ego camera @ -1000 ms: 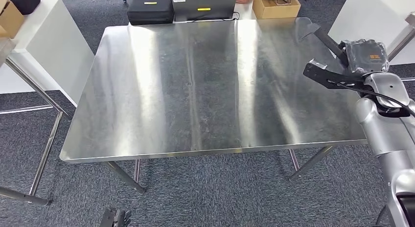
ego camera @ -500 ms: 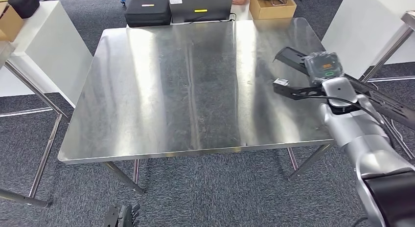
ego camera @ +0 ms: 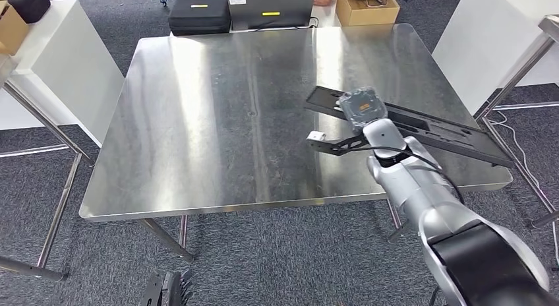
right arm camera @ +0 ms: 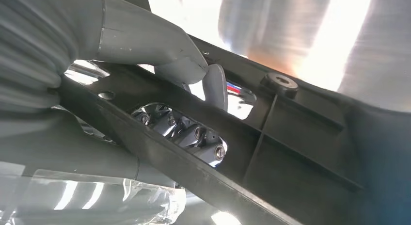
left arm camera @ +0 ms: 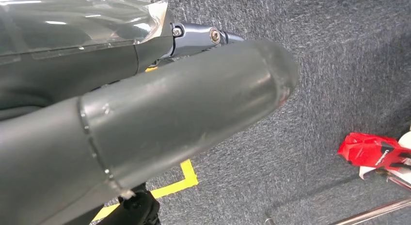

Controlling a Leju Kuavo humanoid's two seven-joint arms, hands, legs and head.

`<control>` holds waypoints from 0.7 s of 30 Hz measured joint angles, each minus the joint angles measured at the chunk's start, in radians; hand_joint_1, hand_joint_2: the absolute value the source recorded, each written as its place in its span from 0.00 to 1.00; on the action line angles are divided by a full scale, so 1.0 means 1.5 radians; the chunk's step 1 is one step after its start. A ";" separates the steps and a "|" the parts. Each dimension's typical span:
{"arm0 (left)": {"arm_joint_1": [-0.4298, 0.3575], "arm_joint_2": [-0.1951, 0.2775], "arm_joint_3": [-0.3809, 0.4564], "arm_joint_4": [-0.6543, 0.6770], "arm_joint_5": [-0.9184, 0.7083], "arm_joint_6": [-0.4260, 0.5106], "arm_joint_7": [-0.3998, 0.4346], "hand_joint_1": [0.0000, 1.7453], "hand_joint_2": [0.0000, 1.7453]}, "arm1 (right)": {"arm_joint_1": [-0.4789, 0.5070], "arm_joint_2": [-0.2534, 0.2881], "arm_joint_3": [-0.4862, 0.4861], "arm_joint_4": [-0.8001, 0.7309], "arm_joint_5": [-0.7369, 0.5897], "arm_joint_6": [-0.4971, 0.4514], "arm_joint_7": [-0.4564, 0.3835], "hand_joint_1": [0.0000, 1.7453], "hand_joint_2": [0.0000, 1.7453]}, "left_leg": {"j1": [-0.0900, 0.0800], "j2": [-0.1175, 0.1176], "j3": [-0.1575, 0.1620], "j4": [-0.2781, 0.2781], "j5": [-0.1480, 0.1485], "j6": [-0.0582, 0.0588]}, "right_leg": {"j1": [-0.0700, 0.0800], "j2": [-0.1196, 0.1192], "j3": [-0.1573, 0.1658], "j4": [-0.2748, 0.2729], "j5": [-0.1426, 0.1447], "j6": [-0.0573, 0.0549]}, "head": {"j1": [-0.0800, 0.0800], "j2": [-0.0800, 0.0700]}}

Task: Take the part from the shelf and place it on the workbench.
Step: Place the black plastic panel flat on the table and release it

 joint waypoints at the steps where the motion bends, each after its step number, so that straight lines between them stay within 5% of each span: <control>1: -0.002 0.000 0.000 0.000 0.000 0.000 0.001 0.00 0.00 | 0.002 0.011 0.005 0.003 0.001 -0.002 0.000 1.00 1.00 | 0.000 0.000 0.000 0.000 0.000 0.000 | 0.000 0.000 0.000 0.000 0.000 0.000 | 0.000 0.000; 4: -0.004 -0.002 0.000 0.000 0.001 0.000 0.003 0.00 0.00 | 0.005 0.031 0.014 0.009 0.001 -0.004 -0.001 1.00 1.00 | 0.000 -0.002 0.000 0.000 0.000 0.000 | -0.001 -0.002 0.000 0.000 0.000 0.000 | 0.000 0.000; 8: -0.003 -0.002 0.002 0.000 0.013 0.008 0.010 0.00 1.00 | 0.004 0.051 0.021 0.018 0.001 -0.012 -0.015 0.00 0.00 | 0.000 -0.003 -0.001 0.000 0.000 0.000 | -0.001 -0.003 0.000 0.000 0.000 0.000 | 0.000 0.000; 12: -0.003 -0.002 0.011 0.000 0.028 0.043 0.046 0.00 0.00 | 0.008 0.087 0.033 0.024 0.002 -0.013 -0.020 0.00 0.00 | 0.000 0.000 0.000 0.000 -0.001 0.000 | -0.001 0.001 0.000 0.000 0.000 0.000 | 0.000 0.000; 21: 0.012 0.007 0.048 0.000 0.054 0.044 0.078 0.00 0.00 | 0.010 0.125 0.045 0.036 0.002 -0.013 -0.021 0.00 0.00 | 0.000 0.000 0.000 0.000 -0.001 -0.001 | -0.001 -0.001 0.000 0.000 0.000 0.000 | 0.000 0.000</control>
